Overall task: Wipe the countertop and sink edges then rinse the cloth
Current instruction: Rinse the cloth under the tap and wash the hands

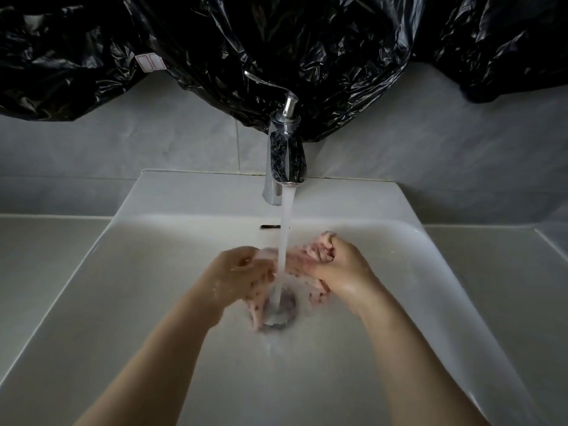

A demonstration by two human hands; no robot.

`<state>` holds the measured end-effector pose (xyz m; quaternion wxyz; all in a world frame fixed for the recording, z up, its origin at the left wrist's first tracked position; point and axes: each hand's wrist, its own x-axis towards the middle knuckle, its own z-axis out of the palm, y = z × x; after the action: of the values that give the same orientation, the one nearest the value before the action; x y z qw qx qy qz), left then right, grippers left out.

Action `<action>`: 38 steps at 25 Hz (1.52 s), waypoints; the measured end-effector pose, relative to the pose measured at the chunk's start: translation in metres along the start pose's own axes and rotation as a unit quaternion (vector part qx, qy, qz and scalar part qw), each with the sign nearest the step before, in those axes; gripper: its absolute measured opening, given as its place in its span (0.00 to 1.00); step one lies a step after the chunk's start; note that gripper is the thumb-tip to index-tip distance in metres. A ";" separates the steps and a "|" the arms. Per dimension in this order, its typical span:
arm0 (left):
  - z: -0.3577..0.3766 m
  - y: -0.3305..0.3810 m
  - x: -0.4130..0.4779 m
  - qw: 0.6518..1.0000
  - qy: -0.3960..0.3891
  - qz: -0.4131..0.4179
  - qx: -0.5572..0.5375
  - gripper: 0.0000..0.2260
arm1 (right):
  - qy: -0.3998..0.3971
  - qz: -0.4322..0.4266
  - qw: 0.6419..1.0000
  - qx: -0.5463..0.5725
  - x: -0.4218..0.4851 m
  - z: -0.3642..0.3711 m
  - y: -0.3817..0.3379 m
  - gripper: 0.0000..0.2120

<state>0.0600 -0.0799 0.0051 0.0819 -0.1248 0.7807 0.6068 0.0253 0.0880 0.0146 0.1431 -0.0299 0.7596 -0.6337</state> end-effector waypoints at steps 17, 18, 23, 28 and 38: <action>0.032 0.013 -0.003 0.927 -0.032 -0.130 -0.350 0.17 | 0.034 -0.073 0.961 -0.264 -0.023 0.069 0.002 0.17; 0.030 0.011 -0.006 0.930 -0.039 -0.128 -0.344 0.17 | 0.062 -0.069 0.957 -0.276 -0.024 0.069 -0.003 0.18; 0.032 0.018 -0.006 0.941 -0.071 -0.126 -0.305 0.11 | 0.118 -0.001 0.970 -0.213 0.004 0.037 0.010 0.15; 0.008 0.002 -0.004 0.901 0.100 0.069 0.417 0.26 | 0.097 0.030 0.992 -0.077 0.008 0.020 0.008 0.08; 0.017 0.030 -0.018 0.943 -0.046 0.023 -0.329 0.13 | 0.067 0.139 0.978 0.141 -0.004 0.036 -0.003 0.19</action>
<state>0.0678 -0.0549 0.0335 0.0577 -0.0987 0.5360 0.8364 0.0376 0.0535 0.0120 0.1814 0.1388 0.6669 -0.7093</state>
